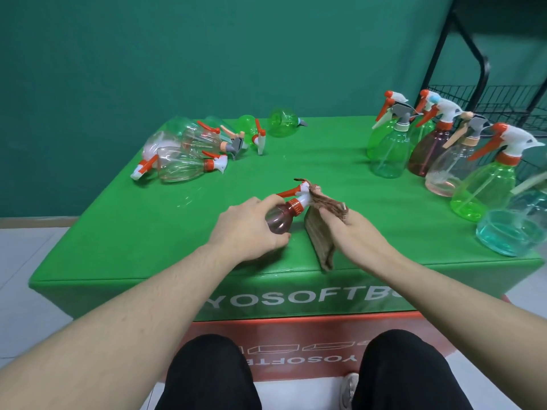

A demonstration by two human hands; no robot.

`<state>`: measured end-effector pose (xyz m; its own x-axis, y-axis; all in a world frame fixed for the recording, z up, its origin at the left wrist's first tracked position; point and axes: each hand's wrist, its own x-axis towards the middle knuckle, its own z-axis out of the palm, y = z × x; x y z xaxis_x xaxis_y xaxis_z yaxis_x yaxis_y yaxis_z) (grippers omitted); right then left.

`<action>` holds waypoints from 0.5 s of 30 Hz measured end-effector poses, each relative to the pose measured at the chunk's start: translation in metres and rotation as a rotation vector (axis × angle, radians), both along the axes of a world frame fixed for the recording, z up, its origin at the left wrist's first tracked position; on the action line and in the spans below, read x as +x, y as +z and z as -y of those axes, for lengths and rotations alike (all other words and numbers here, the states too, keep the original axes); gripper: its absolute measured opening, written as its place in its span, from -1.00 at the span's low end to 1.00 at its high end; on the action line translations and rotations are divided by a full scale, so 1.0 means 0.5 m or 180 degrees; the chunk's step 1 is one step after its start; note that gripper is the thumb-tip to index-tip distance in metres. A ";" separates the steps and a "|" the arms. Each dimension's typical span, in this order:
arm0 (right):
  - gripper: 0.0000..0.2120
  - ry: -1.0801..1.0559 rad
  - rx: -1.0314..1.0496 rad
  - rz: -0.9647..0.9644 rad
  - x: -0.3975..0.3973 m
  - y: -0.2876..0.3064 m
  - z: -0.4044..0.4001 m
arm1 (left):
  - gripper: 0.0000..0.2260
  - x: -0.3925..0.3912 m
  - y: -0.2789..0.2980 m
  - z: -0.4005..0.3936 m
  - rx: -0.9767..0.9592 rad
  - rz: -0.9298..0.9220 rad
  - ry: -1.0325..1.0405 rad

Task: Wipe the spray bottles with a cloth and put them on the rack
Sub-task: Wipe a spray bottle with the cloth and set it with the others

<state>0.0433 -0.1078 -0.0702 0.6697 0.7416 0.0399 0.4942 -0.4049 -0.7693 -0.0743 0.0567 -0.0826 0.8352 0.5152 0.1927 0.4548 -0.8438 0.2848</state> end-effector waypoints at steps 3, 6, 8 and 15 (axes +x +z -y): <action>-0.72 -0.0279 0.0512 -0.0767 0.016 0.018 0.002 | -0.43 -0.002 0.000 0.004 0.0059 -0.0014 -0.0045; -0.77 -0.0677 0.1188 -0.1686 0.056 0.033 -0.019 | -0.44 -0.007 -0.002 0.005 0.0084 -0.0024 -0.0131; -0.79 -0.0763 0.1242 -0.1615 0.082 0.043 -0.038 | -0.44 -0.012 -0.001 0.006 0.0092 -0.0005 -0.0171; -0.79 0.0064 0.0194 0.0350 0.092 0.037 -0.081 | -0.44 -0.020 -0.006 0.006 0.0167 0.0020 -0.0356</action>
